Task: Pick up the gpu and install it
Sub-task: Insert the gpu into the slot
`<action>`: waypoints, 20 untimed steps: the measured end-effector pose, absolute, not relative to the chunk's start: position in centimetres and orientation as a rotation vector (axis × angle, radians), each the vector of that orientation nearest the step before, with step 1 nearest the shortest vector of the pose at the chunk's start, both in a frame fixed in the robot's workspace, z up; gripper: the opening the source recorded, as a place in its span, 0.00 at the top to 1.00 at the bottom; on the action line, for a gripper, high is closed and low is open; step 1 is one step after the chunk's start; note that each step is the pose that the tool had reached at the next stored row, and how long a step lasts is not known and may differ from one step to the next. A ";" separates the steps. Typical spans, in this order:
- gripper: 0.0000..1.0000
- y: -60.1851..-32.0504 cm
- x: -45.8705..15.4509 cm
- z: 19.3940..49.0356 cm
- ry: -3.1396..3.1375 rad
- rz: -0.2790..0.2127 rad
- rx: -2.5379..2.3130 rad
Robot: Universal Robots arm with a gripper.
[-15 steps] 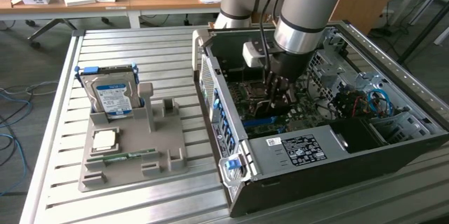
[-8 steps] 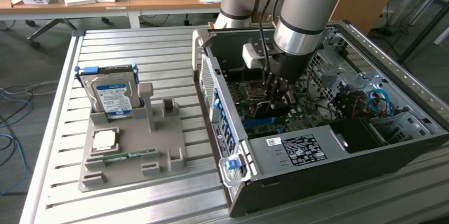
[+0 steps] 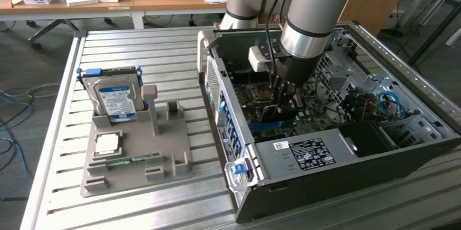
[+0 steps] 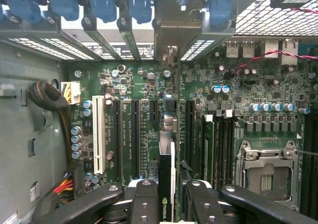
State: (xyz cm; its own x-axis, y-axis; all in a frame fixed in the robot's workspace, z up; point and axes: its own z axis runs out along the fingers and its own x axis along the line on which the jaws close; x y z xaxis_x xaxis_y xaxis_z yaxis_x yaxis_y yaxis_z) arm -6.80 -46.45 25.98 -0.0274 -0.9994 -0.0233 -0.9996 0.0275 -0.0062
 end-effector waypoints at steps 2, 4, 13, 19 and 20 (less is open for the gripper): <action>0.74 -46.5 -6.8 25.9 2.236 0.018 -2.176; 0.74 -46.5 -6.8 25.9 2.236 0.018 -2.177; 0.74 -46.5 -6.8 25.7 2.236 0.018 -2.177; 0.74 -46.4 -6.8 25.5 2.236 0.018 -2.177; 0.74 -46.5 -6.8 25.5 2.236 0.018 -2.177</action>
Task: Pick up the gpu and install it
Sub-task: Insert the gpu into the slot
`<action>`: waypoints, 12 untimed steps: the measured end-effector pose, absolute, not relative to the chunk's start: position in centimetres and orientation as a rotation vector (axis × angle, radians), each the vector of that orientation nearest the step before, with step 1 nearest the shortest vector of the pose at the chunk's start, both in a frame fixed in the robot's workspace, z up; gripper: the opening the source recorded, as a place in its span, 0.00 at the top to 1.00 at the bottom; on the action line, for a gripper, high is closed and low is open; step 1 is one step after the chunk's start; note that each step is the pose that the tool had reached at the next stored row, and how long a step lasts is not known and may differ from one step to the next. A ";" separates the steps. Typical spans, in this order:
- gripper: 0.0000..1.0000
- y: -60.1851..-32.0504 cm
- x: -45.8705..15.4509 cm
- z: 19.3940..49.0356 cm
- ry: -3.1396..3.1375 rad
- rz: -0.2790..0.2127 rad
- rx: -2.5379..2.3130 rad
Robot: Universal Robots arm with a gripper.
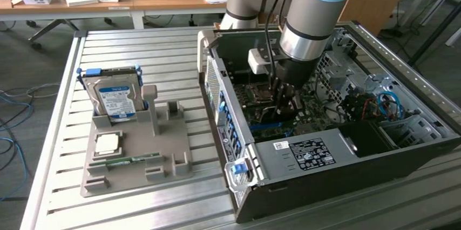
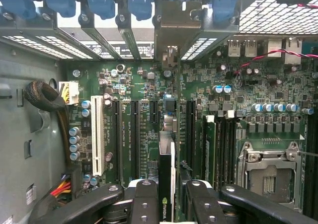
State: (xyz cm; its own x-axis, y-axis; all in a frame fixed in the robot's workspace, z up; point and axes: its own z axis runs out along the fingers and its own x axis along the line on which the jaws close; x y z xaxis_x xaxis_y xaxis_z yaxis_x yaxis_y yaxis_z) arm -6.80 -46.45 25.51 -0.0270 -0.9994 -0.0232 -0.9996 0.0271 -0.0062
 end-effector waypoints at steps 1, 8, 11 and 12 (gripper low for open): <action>0.74 -46.4 -6.8 25.5 2.236 0.018 -2.176; 0.74 -46.4 -6.8 25.4 2.236 0.018 -2.176; 0.74 -46.4 -6.8 25.4 2.236 0.018 -2.176; 0.74 -46.4 -6.8 25.4 2.236 0.019 -2.176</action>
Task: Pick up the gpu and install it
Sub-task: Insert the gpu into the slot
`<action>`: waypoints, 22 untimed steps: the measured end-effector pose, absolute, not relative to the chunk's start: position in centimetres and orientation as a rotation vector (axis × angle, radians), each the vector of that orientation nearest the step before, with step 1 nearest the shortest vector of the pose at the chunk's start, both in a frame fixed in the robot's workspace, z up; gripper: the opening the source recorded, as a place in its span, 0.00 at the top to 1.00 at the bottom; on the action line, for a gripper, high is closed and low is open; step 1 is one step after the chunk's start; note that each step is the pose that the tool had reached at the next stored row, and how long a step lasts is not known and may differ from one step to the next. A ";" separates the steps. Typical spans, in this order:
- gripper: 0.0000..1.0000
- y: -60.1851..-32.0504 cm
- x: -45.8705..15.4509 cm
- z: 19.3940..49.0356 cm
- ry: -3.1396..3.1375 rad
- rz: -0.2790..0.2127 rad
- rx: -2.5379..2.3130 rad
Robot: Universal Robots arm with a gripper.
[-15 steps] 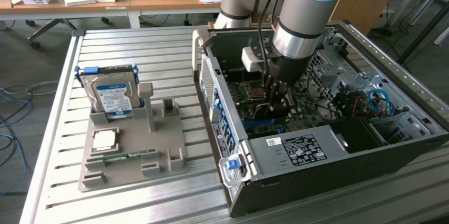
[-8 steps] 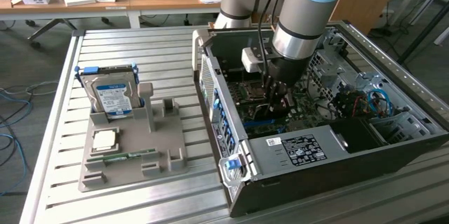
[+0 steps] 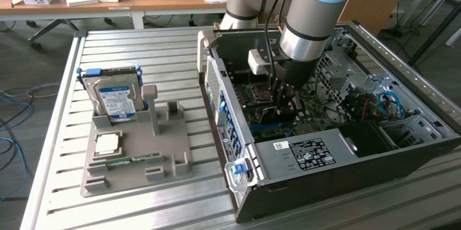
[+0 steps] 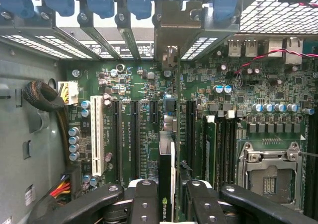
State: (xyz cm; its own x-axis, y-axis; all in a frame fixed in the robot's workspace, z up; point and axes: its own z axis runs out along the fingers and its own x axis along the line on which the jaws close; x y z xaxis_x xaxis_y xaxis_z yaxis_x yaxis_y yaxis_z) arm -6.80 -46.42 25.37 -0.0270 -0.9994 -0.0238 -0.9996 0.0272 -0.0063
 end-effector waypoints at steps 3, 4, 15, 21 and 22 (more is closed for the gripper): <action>0.74 -46.4 -6.8 25.4 2.235 0.020 -2.176; 0.74 -46.4 -6.8 25.4 2.235 0.020 -2.176; 0.74 -46.4 -6.8 25.3 2.218 0.020 -2.194; 0.74 -46.4 -6.8 25.2 2.216 0.020 -2.196; 0.74 -46.4 -6.8 25.2 2.216 0.020 -2.196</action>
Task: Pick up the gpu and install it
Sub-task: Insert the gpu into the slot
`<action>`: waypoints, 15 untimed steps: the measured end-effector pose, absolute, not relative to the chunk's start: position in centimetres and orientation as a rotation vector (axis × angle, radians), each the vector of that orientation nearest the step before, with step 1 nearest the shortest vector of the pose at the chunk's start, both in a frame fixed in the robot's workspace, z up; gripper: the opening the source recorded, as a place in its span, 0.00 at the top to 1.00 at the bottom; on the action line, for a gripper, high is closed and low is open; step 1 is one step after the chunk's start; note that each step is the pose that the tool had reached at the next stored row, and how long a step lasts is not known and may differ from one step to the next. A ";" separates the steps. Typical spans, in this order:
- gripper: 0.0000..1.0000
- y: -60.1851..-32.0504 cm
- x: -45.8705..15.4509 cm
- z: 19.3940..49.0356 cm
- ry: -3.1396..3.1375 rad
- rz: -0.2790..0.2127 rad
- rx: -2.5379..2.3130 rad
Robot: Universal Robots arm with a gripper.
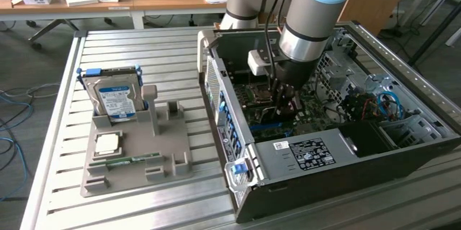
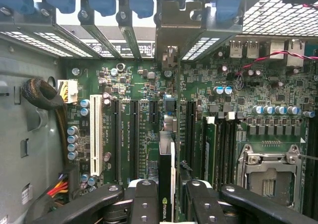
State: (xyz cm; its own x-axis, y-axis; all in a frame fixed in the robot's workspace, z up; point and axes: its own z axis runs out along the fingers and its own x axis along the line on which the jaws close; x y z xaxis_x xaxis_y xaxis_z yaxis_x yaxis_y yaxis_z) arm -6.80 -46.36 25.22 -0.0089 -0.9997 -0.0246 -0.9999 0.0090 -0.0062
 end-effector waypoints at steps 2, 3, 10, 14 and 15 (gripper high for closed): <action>0.74 -46.4 -6.8 25.2 2.216 0.020 -2.196; 0.74 -46.4 -6.8 25.2 2.216 0.020 -2.196; 0.74 -46.3 -6.8 25.1 2.216 0.020 -2.196; 0.74 -46.3 -6.8 25.1 2.216 0.020 -2.196; 0.74 -46.3 -6.9 25.1 2.216 0.020 -2.196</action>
